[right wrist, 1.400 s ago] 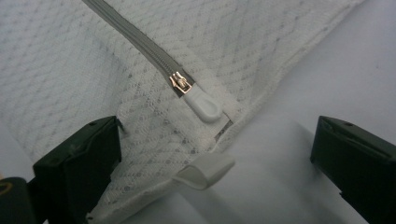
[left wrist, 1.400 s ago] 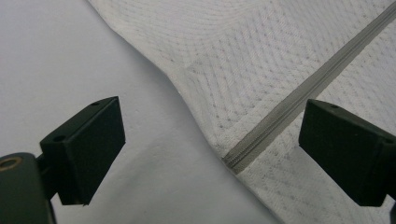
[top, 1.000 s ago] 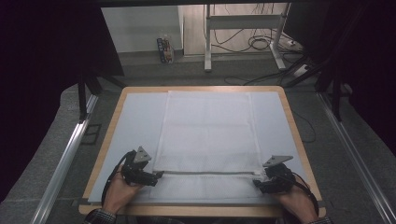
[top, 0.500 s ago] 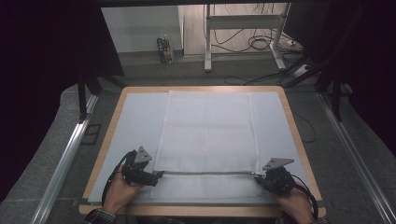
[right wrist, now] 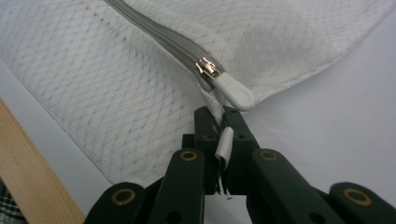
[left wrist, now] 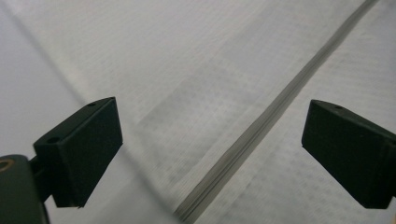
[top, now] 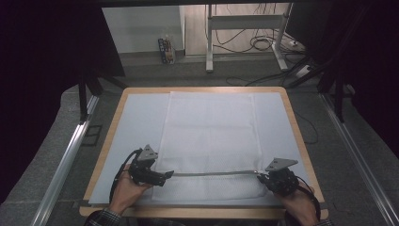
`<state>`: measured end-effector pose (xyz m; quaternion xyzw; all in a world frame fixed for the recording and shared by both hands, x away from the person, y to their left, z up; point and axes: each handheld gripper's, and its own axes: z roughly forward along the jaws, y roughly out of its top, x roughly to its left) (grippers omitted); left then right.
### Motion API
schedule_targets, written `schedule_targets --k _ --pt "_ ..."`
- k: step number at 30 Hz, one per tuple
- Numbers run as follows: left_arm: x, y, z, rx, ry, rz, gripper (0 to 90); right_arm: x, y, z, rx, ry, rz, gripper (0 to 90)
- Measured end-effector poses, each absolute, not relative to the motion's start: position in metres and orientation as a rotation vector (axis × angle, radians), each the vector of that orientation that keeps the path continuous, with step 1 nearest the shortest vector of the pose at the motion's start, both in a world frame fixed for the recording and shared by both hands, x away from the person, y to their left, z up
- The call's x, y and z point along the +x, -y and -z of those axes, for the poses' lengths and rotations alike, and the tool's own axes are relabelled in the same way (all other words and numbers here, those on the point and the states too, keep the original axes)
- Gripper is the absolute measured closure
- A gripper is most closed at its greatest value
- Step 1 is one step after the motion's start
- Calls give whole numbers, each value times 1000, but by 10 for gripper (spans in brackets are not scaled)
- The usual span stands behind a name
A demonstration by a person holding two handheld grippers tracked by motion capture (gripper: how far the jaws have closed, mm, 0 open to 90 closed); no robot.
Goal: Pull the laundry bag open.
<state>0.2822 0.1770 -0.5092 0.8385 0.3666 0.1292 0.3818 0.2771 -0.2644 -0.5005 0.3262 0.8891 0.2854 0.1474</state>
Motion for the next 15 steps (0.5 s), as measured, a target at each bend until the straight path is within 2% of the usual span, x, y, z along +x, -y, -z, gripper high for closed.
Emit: schedule_targets --k 2,6,15 --pt "284 -168 506 2138 -910 -302 42 276 264 499 918 -2545 -813 855" --pt "291 -137 502 2177 -830 -290 86 276 264 497 892 -2533 -822 855" --pt "309 -79 495 2197 -694 -227 91 276 265 496 873 -2540 -819 851"
